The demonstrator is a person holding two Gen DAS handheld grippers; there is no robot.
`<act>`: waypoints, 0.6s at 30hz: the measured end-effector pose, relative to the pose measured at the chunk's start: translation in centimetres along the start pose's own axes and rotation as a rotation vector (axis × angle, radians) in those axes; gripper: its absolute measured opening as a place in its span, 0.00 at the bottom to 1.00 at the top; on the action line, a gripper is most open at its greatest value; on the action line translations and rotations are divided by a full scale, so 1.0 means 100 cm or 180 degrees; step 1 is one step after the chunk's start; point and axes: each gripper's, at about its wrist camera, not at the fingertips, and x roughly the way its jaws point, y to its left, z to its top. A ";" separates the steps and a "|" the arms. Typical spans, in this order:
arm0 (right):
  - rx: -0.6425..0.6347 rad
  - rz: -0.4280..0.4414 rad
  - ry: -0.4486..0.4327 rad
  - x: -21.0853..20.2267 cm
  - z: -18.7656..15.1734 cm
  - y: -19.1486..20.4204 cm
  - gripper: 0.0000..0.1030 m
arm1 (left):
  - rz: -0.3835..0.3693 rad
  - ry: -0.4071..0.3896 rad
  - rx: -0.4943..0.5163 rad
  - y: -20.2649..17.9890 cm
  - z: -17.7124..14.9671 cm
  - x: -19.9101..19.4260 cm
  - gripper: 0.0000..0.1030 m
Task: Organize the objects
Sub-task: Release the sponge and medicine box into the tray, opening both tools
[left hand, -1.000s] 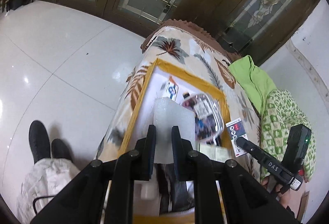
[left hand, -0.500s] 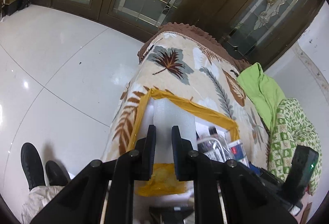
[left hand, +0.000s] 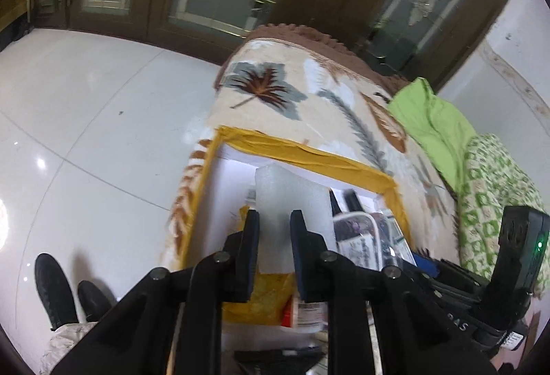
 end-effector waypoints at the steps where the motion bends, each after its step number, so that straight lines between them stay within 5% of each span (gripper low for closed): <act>1: -0.0028 -0.0034 -0.0027 -0.003 -0.001 0.002 0.33 | 0.0013 -0.0003 0.0030 -0.003 -0.002 -0.001 0.29; 2: -0.0091 -0.0076 -0.0072 -0.007 -0.002 0.004 0.34 | 0.0030 0.0000 0.0072 -0.006 -0.006 -0.002 0.38; 4: -0.0194 -0.0167 -0.0104 -0.014 -0.004 0.008 0.36 | 0.0159 -0.0049 0.0189 -0.016 -0.013 -0.008 0.72; 6: -0.0185 -0.0218 -0.0151 -0.024 -0.007 0.005 0.52 | 0.0492 -0.0172 0.0456 -0.032 -0.022 -0.020 0.76; 9: -0.0090 -0.0087 -0.0194 -0.041 -0.016 -0.002 0.52 | 0.0837 -0.0166 0.0764 -0.049 -0.036 -0.036 0.76; 18: -0.0049 0.0267 -0.0387 -0.097 -0.071 0.010 0.52 | 0.0750 -0.0486 0.0342 -0.052 -0.090 -0.130 0.80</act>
